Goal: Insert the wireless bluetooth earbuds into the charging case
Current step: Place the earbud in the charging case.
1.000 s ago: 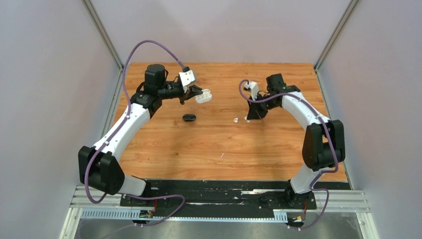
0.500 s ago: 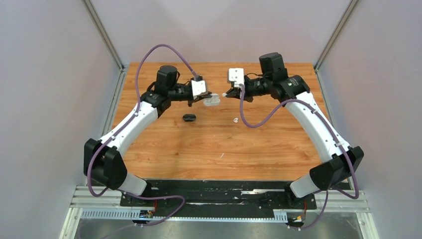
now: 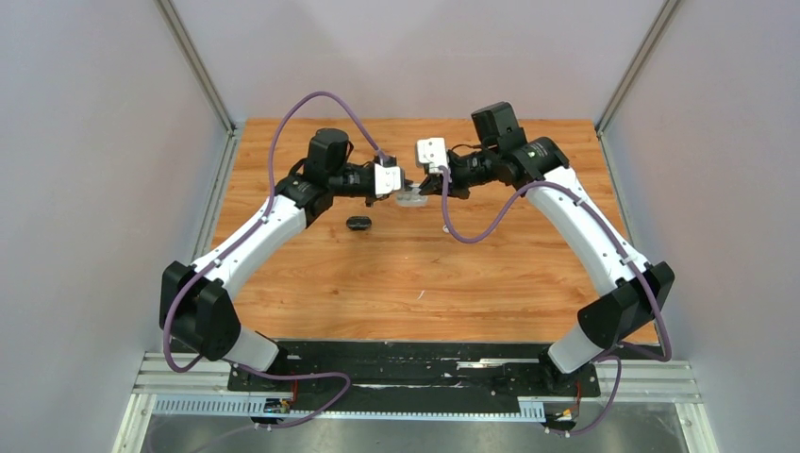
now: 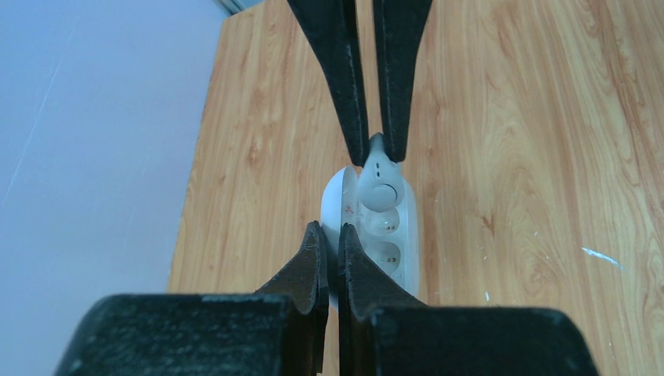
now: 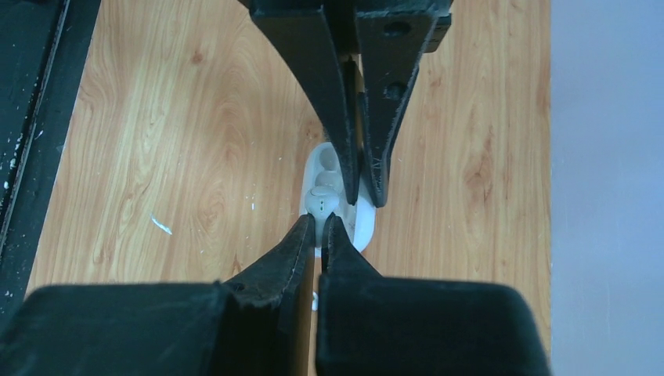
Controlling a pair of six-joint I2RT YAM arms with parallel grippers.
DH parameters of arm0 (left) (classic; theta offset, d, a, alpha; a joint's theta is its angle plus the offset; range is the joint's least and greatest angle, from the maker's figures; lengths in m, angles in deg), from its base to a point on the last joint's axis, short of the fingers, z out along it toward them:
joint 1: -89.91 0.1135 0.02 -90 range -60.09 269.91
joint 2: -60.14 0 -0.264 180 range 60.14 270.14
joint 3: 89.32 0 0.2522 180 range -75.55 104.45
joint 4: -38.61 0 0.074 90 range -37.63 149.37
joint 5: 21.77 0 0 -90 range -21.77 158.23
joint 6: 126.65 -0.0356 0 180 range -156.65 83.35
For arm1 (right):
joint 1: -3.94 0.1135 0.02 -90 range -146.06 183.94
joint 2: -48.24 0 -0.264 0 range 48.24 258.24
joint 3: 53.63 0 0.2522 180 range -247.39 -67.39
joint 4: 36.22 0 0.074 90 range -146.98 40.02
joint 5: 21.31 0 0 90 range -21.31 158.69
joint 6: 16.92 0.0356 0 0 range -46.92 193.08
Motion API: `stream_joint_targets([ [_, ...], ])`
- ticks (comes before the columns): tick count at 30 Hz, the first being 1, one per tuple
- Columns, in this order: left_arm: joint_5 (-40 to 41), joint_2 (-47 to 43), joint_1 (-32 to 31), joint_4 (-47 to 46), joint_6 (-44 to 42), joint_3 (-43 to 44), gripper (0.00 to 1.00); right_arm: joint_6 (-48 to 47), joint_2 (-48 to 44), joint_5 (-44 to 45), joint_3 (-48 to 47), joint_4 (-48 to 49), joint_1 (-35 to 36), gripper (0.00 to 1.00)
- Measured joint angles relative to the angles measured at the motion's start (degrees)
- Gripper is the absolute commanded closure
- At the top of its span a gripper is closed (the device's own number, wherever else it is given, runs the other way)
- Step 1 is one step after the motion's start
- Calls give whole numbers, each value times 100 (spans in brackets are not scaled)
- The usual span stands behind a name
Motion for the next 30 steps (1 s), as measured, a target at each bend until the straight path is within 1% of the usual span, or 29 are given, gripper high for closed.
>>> stream_joint_targets([
  [10, 2, 0, 0, -20, -26, 0, 100, -271, 136, 111, 0, -195, 114, 100],
  [30, 42, 0, 0, 90, -382, 0, 100, -514, 297, 844, 0, -136, 245, 100],
])
